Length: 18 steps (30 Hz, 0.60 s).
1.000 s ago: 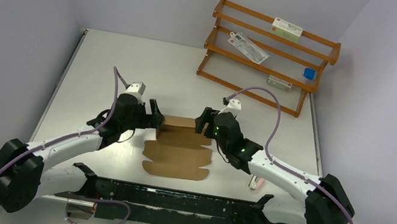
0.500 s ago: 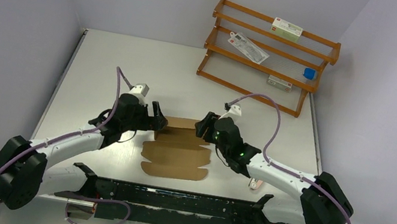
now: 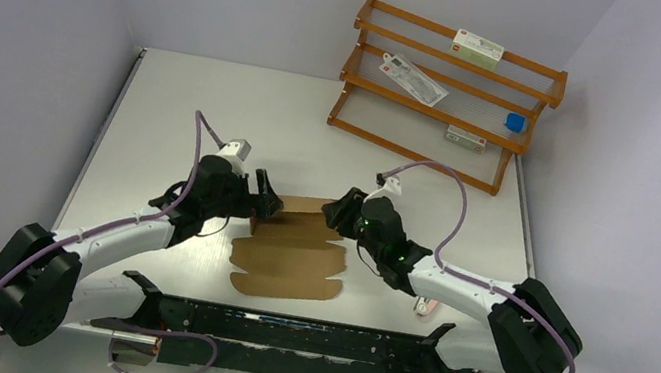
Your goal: Fold the paper box
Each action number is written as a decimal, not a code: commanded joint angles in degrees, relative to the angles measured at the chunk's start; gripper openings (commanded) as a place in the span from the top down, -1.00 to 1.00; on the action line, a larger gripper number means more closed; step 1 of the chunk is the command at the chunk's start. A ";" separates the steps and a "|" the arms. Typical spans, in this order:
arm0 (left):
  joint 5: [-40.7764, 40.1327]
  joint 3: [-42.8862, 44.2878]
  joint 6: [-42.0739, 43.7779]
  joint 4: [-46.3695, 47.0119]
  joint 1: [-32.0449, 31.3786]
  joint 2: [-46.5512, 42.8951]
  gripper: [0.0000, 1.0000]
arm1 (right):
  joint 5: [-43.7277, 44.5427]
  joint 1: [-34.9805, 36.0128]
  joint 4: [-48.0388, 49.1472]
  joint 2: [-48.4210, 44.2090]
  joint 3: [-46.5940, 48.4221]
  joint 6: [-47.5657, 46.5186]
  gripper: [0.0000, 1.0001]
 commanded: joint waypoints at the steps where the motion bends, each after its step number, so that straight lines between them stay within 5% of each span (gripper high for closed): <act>1: 2.01 0.57 -0.59 1.61 0.48 -0.40 -0.96 | -3.58 -1.68 5.59 0.67 -1.53 2.76 0.09; 18: 3.51 -0.50 -1.64 3.46 0.47 -0.87 -0.96 | -11.60 -4.25 9.81 4.96 -1.81 7.16 0.26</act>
